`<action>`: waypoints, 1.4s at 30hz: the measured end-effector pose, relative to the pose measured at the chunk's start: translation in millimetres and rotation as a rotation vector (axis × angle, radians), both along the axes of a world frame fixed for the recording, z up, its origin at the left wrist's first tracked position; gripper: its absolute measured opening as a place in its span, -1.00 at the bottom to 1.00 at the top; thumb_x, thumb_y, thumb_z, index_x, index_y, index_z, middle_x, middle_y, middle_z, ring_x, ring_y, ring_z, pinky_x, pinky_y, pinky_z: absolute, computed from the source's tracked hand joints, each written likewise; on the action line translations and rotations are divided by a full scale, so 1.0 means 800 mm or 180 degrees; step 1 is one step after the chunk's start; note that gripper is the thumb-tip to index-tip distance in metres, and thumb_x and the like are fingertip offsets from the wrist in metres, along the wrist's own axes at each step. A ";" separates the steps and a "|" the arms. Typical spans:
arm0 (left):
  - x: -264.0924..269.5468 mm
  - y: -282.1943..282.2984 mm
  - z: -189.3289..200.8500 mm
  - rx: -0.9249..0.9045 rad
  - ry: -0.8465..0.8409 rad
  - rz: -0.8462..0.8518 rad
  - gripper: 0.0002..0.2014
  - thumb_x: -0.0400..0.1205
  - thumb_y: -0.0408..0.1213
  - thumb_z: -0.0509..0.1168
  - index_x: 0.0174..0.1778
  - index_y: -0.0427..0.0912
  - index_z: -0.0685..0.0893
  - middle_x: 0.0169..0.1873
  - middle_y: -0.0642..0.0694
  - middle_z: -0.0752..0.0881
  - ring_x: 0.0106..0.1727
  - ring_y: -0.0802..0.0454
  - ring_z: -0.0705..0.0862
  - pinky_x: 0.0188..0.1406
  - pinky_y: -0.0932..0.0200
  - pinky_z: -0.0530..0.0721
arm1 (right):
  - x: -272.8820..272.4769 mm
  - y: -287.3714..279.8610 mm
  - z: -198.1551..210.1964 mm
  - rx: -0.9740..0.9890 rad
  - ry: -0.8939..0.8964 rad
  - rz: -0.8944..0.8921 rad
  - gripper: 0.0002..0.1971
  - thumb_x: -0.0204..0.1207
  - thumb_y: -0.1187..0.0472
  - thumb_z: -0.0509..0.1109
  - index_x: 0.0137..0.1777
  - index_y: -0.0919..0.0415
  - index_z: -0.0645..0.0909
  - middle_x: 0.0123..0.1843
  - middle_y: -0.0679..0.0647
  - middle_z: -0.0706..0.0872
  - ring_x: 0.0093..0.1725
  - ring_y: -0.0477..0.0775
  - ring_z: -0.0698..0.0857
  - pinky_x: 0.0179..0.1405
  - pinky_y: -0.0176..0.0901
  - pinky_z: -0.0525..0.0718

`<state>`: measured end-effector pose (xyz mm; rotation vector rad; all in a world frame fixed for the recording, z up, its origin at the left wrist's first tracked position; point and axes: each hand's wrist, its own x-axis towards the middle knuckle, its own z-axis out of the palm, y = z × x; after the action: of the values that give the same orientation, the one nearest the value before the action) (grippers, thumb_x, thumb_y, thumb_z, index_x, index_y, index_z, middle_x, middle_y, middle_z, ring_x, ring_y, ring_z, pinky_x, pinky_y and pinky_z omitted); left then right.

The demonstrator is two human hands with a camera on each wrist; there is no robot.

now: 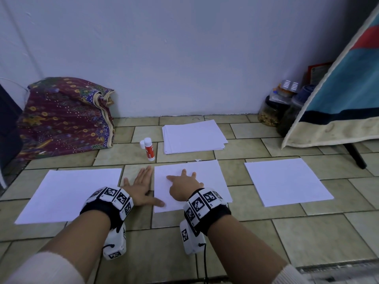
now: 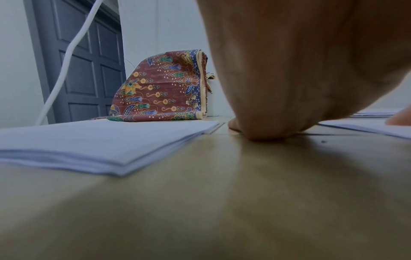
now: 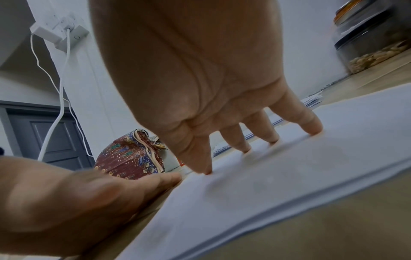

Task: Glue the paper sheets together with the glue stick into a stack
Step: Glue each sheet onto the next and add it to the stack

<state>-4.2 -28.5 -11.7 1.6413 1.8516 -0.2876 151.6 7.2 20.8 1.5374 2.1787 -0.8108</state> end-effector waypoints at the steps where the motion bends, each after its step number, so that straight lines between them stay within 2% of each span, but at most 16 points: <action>1: 0.002 0.001 0.000 0.0053 -0.0070 0.0136 0.22 0.45 0.36 0.31 0.64 -0.13 -0.45 0.63 0.03 -0.45 0.65 0.08 -0.41 0.57 -0.32 -0.31 | 0.000 0.000 -0.001 0.0016 -0.0017 0.0015 -0.42 0.65 0.19 0.08 0.64 -0.21 0.11 0.71 0.14 -0.13 0.66 0.40 -0.18 0.50 0.54 0.09; 4: 0.008 0.006 -0.001 0.0179 -0.0204 0.0415 -0.02 0.63 0.22 0.21 0.67 -0.08 -0.34 0.66 0.05 -0.37 0.67 0.10 -0.34 0.59 -0.29 -0.29 | 0.000 0.001 -0.006 0.0078 -0.0069 0.0067 -0.38 0.64 0.18 0.19 0.64 -0.21 0.10 0.71 0.15 -0.13 0.65 0.41 -0.16 0.49 0.53 0.15; 6: 0.007 0.006 -0.002 0.0228 -0.0203 0.0404 -0.07 0.65 0.20 0.18 0.67 -0.07 -0.32 0.66 0.05 -0.36 0.67 0.09 -0.33 0.59 -0.30 -0.29 | -0.001 0.001 -0.010 0.0128 -0.0053 0.0061 -0.35 0.63 0.16 0.26 0.64 -0.21 0.09 0.70 0.14 -0.10 0.65 0.42 -0.15 0.49 0.53 0.17; 9: 0.001 0.004 -0.006 0.0219 -0.0195 0.0278 0.09 0.50 0.36 0.23 0.67 -0.05 -0.34 0.65 0.06 -0.39 0.66 0.09 -0.37 0.58 -0.34 -0.30 | -0.002 -0.001 -0.015 0.0218 -0.0022 0.0007 -0.34 0.61 0.12 0.31 0.63 -0.20 0.09 0.70 0.13 -0.07 0.65 0.41 -0.13 0.48 0.52 0.18; 11: 0.003 0.000 -0.008 0.0188 -0.0046 0.0148 0.18 0.44 0.38 0.31 0.66 -0.03 -0.38 0.63 0.07 -0.44 0.65 0.07 -0.40 0.56 -0.37 -0.29 | -0.003 -0.002 -0.017 0.0249 -0.0071 0.0007 -0.31 0.61 0.13 0.33 0.63 -0.20 0.06 0.70 0.13 -0.09 0.65 0.40 -0.13 0.47 0.51 0.20; 15: 0.019 0.000 0.001 0.0159 0.0600 -0.0207 0.17 0.49 0.31 0.32 0.66 -0.11 -0.40 0.63 0.04 -0.46 0.68 -0.07 -0.34 0.54 -0.48 -0.02 | -0.007 0.000 -0.015 0.0275 -0.0210 0.0047 -0.27 0.60 0.14 0.36 0.63 -0.18 0.03 0.71 0.16 -0.10 0.65 0.42 -0.09 0.46 0.46 0.29; 18: 0.026 0.007 0.014 -0.0010 0.0922 -0.0348 0.18 0.48 0.34 0.32 0.68 -0.16 -0.33 0.66 0.01 -0.37 0.69 -0.14 -0.28 0.54 -0.49 0.08 | -0.015 0.001 -0.009 0.0328 -0.0433 0.0168 -0.27 0.59 0.12 0.38 0.64 -0.10 0.02 0.68 0.24 0.01 0.62 0.47 0.05 0.46 0.41 0.32; 21: 0.032 0.010 0.021 0.0057 0.1249 -0.0485 0.16 0.47 0.36 0.30 0.69 -0.20 -0.25 0.69 -0.06 -0.25 0.69 -0.11 -0.26 0.58 -0.40 0.03 | -0.020 -0.001 -0.008 0.0496 -0.0441 0.0356 -0.27 0.61 0.16 0.34 0.66 0.01 0.01 0.68 0.28 0.04 0.65 0.44 0.00 0.51 0.44 0.21; 24: 0.037 0.011 0.027 0.0145 0.1438 -0.0575 0.15 0.46 0.38 0.31 0.70 -0.21 -0.18 0.70 -0.08 -0.16 0.70 -0.08 -0.21 0.59 -0.37 0.05 | -0.014 0.006 -0.013 0.0488 -0.0010 0.0883 -0.22 0.61 0.27 0.30 0.70 0.04 -0.08 0.72 0.05 -0.03 0.69 0.20 -0.08 0.55 0.47 0.08; 26: 0.038 0.012 0.028 0.0162 0.1490 -0.0579 0.17 0.44 0.38 0.32 0.69 -0.25 -0.16 0.70 -0.10 -0.13 0.70 -0.06 -0.18 0.59 -0.36 0.08 | -0.002 0.014 -0.010 0.0451 0.0065 0.1098 -0.19 0.59 0.17 0.36 0.70 0.02 -0.07 0.73 -0.04 -0.03 0.69 0.06 -0.01 0.56 0.47 0.03; 28: 0.038 0.013 0.027 0.0157 0.1487 -0.0566 0.19 0.44 0.38 0.33 0.69 -0.27 -0.18 0.70 -0.10 -0.13 0.70 -0.04 -0.18 0.59 -0.36 0.07 | 0.017 0.023 -0.008 0.0421 0.0095 0.0930 -0.22 0.61 0.03 0.33 0.70 -0.03 -0.05 0.72 -0.02 0.03 0.68 0.05 0.11 0.59 0.42 -0.06; 32: 0.031 0.014 0.023 0.0078 0.1375 -0.0567 0.19 0.46 0.39 0.29 0.69 -0.25 -0.25 0.70 -0.09 -0.22 0.70 -0.03 -0.23 0.59 -0.37 0.05 | 0.057 0.040 -0.011 0.0428 0.0162 0.0434 -0.35 0.67 -0.08 0.18 0.69 -0.08 -0.01 0.72 -0.05 0.08 0.62 0.13 0.29 0.62 0.31 -0.15; 34: 0.029 0.013 0.020 0.0064 0.1355 -0.0585 0.18 0.46 0.40 0.28 0.69 -0.24 -0.26 0.69 -0.08 -0.25 0.70 -0.03 -0.24 0.59 -0.37 0.06 | 0.077 0.051 -0.011 0.0467 0.0101 0.0213 -0.37 0.67 -0.13 0.16 0.68 -0.07 0.04 0.68 -0.03 0.21 0.59 0.14 0.34 0.63 0.28 -0.09; 37: 0.026 0.013 0.018 0.0068 0.1264 -0.0573 0.18 0.47 0.39 0.27 0.68 -0.22 -0.29 0.69 -0.06 -0.28 0.70 -0.02 -0.25 0.59 -0.37 0.08 | 0.107 0.071 -0.010 0.0482 0.0040 -0.0193 -0.32 0.58 -0.23 0.25 0.63 -0.03 0.14 0.53 0.03 0.48 0.51 0.16 0.43 0.58 0.27 0.16; 39: 0.024 0.013 0.016 0.0039 0.1182 -0.0553 0.18 0.48 0.38 0.27 0.68 -0.22 -0.32 0.68 -0.05 -0.32 0.69 -0.01 -0.27 0.58 -0.38 0.09 | 0.116 0.077 -0.010 0.0499 0.0005 -0.0294 -0.25 0.50 -0.24 0.36 0.59 0.00 0.18 0.46 0.04 0.54 0.46 0.15 0.48 0.52 0.26 0.29; 42: 0.023 0.012 0.013 0.0028 0.1132 -0.0556 0.20 0.46 0.38 0.30 0.67 -0.21 -0.34 0.67 -0.05 -0.34 0.69 -0.02 -0.28 0.59 -0.37 0.07 | 0.111 0.075 -0.009 0.0654 -0.0159 -0.0197 -0.17 0.44 -0.16 0.48 0.58 0.09 0.16 0.38 0.07 0.59 0.39 0.15 0.54 0.47 0.25 0.38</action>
<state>13.8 -18.8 -1.1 1.8551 1.9625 -0.6858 240.5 67.3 13.6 1.7105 2.2461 -0.5743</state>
